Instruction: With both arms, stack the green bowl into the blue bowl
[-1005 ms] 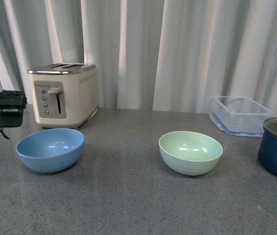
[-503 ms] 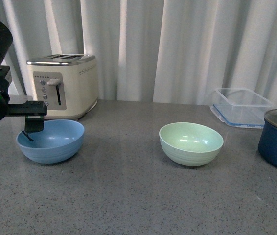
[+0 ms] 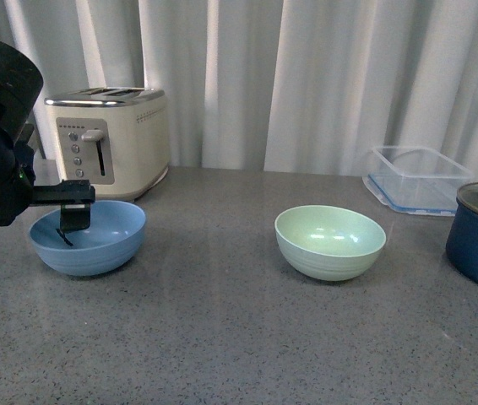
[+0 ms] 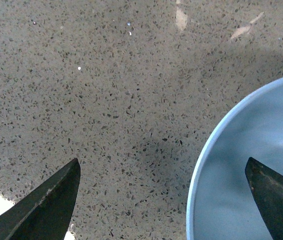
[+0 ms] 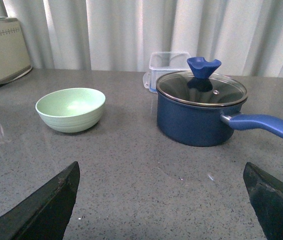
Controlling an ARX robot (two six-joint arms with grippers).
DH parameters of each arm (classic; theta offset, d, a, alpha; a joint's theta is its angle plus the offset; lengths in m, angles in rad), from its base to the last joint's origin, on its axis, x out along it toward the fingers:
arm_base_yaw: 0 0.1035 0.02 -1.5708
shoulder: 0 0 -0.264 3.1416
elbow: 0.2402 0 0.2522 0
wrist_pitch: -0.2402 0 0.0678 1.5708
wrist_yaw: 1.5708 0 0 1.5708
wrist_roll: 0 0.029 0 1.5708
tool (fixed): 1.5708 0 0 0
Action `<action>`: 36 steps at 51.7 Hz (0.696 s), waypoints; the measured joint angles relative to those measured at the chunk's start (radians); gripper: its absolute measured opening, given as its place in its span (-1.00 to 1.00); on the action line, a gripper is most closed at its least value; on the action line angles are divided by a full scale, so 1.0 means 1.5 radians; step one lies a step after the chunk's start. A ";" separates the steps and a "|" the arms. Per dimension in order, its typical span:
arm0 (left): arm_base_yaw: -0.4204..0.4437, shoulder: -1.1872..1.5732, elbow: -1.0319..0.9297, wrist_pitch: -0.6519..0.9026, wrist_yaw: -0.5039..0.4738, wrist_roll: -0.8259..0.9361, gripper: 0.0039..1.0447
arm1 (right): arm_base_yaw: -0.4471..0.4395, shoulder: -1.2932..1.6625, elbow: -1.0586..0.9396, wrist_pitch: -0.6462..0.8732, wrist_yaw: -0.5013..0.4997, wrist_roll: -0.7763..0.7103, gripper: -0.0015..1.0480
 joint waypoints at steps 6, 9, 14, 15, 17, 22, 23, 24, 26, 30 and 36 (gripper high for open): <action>-0.005 0.009 0.001 -0.005 0.006 -0.004 0.87 | 0.000 0.000 0.000 0.000 0.000 0.000 0.81; -0.007 0.011 0.001 -0.006 0.007 -0.006 0.87 | 0.000 0.000 0.000 0.000 0.000 0.000 0.81; -0.009 0.013 0.001 -0.007 0.007 -0.010 0.85 | 0.000 0.000 0.000 0.000 0.000 0.000 0.81; -0.010 0.013 0.001 -0.007 0.007 -0.012 0.78 | 0.000 0.000 0.000 0.000 0.000 0.000 0.81; -0.010 0.013 0.001 -0.007 0.006 -0.014 0.64 | 0.000 0.000 0.000 0.000 0.000 0.000 0.81; -0.011 0.013 0.001 -0.007 0.002 -0.019 0.34 | 0.000 0.000 0.000 0.000 0.000 0.000 0.81; -0.010 0.013 0.001 -0.008 -0.001 -0.019 0.27 | 0.000 0.000 0.000 0.000 0.000 0.000 0.81; -0.010 0.013 0.001 -0.008 -0.002 -0.020 0.23 | 0.000 0.000 0.000 0.000 0.000 0.000 0.81; -0.010 0.013 0.001 -0.010 -0.003 -0.021 0.13 | 0.000 0.000 0.000 0.000 0.000 0.000 0.81; -0.010 0.013 0.001 -0.016 -0.003 -0.026 -0.07 | 0.000 0.000 0.000 0.000 0.000 0.000 0.81; -0.009 0.013 0.001 -0.021 -0.002 -0.038 -0.52 | 0.000 0.000 0.000 0.000 0.000 0.000 0.81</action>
